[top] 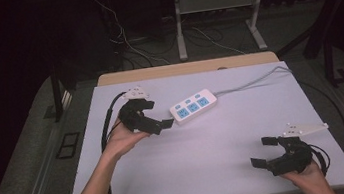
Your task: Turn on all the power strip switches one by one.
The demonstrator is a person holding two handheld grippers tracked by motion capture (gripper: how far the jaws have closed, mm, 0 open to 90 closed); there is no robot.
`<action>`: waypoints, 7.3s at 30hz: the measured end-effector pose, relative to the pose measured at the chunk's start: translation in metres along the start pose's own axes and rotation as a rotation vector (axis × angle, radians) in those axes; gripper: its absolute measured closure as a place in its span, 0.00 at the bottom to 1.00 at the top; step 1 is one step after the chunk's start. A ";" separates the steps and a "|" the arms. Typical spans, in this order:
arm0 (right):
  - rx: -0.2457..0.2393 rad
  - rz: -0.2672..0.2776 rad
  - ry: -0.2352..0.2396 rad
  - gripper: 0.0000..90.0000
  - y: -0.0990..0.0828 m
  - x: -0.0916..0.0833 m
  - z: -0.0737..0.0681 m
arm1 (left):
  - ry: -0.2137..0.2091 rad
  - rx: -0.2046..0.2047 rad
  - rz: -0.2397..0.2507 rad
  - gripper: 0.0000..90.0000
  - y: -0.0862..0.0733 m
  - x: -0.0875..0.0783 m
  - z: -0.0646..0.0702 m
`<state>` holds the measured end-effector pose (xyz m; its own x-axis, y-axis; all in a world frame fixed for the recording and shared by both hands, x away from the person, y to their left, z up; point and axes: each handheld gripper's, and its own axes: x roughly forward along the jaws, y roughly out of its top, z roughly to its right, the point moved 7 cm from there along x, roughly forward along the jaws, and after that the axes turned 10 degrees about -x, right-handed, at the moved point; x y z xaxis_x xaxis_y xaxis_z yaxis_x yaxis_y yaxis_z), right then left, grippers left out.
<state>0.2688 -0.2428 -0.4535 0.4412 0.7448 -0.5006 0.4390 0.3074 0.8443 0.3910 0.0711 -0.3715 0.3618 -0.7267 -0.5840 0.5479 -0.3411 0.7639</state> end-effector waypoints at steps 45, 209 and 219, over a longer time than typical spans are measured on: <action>-0.025 -0.026 -0.011 0.02 -0.002 0.003 0.001 | 0.031 0.076 -0.156 0.40 0.049 0.048 -0.035; -0.037 -0.020 -0.017 0.02 -0.002 0.000 0.005 | 0.025 0.013 -0.218 0.99 0.043 0.154 -0.067; -0.037 -0.024 -0.016 0.02 -0.002 0.001 0.005 | 0.039 0.010 -0.248 0.99 0.037 0.159 -0.070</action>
<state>0.2722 -0.2461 -0.4569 0.4438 0.7276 -0.5231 0.4202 0.3467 0.8386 0.5219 -0.0152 -0.4556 0.2465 -0.5962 -0.7641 0.6162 -0.5121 0.5984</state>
